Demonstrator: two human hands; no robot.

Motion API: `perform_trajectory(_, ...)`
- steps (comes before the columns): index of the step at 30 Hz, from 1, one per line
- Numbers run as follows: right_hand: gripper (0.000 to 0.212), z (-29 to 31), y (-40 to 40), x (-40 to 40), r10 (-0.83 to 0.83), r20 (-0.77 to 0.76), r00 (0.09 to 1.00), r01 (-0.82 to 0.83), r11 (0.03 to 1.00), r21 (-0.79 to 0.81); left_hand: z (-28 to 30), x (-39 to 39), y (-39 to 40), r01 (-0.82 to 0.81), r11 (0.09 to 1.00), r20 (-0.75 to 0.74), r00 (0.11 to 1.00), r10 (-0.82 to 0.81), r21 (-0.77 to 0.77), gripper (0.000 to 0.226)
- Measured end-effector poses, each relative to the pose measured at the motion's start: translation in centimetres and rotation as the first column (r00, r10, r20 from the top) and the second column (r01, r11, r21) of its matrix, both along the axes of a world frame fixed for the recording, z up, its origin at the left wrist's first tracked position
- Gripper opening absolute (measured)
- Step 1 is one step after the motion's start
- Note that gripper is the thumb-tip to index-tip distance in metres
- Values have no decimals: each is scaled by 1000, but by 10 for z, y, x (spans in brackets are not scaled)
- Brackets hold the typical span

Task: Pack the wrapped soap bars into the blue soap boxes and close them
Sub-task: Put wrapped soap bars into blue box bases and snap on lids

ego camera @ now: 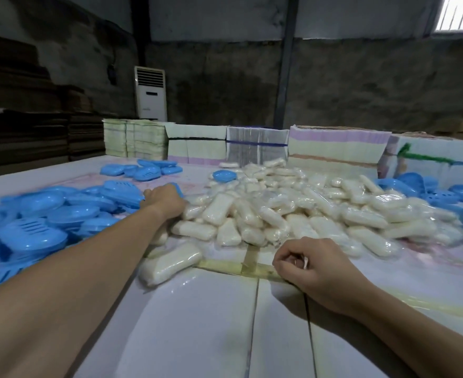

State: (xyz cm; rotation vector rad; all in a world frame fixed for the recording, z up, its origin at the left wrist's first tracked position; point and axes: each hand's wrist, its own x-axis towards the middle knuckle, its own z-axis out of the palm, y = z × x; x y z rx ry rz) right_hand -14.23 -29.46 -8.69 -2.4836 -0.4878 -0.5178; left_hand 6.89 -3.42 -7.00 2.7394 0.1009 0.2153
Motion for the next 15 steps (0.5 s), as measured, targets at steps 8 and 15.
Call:
perform_trajectory(8, 17, -1, 0, 0, -22, -31, 999, 23, 999, 43, -2, 2, 11, -6, 997, 95, 995, 14, -82, 21)
perform_trajectory(15, 19, 1, -2, 1, -88, -15, 996, 89, 970, 226, 11, -59, -34, 512, 837, 526, 774, -352, -194, 8)
